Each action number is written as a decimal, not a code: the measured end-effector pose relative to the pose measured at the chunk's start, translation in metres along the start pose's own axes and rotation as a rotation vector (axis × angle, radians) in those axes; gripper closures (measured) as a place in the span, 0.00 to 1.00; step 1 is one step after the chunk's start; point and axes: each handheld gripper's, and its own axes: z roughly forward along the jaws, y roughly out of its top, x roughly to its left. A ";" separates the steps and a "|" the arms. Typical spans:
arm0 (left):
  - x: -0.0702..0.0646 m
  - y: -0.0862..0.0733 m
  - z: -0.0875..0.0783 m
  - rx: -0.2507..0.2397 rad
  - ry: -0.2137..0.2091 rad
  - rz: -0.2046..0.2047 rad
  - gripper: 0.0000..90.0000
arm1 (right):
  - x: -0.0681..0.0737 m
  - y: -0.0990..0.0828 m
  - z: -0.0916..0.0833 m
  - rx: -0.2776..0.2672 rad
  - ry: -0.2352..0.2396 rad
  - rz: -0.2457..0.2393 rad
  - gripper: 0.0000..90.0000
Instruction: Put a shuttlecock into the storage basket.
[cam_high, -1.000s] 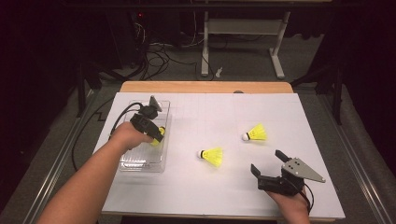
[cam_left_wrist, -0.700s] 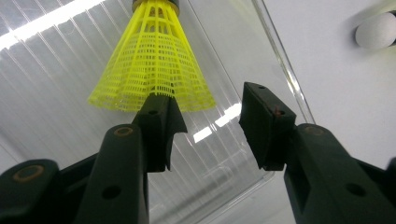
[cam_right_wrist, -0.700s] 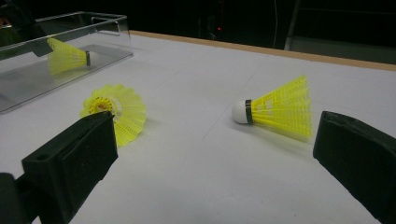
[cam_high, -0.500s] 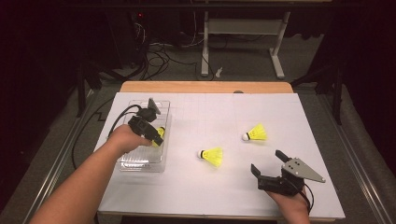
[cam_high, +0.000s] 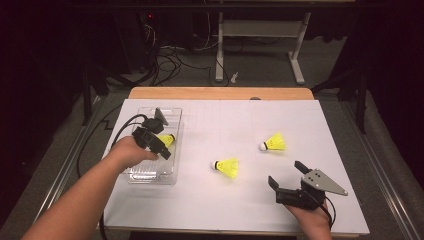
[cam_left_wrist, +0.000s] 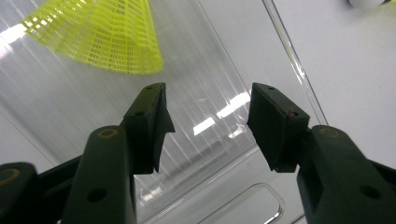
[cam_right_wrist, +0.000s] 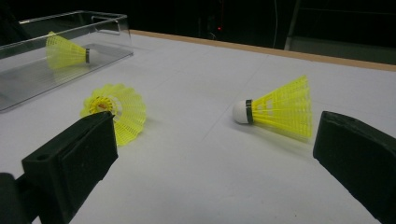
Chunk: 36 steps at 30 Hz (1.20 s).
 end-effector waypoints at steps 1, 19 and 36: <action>0.000 -0.001 -0.001 0.001 0.000 0.004 0.53 | 0.000 0.000 0.000 0.000 0.000 -0.001 0.00; 0.010 -0.015 -0.020 0.007 0.003 0.008 0.45 | 0.002 0.000 -0.001 0.000 0.000 -0.006 0.00; 0.013 -0.023 -0.039 0.007 -0.003 0.047 0.30 | 0.002 0.000 -0.001 0.001 -0.002 -0.007 0.00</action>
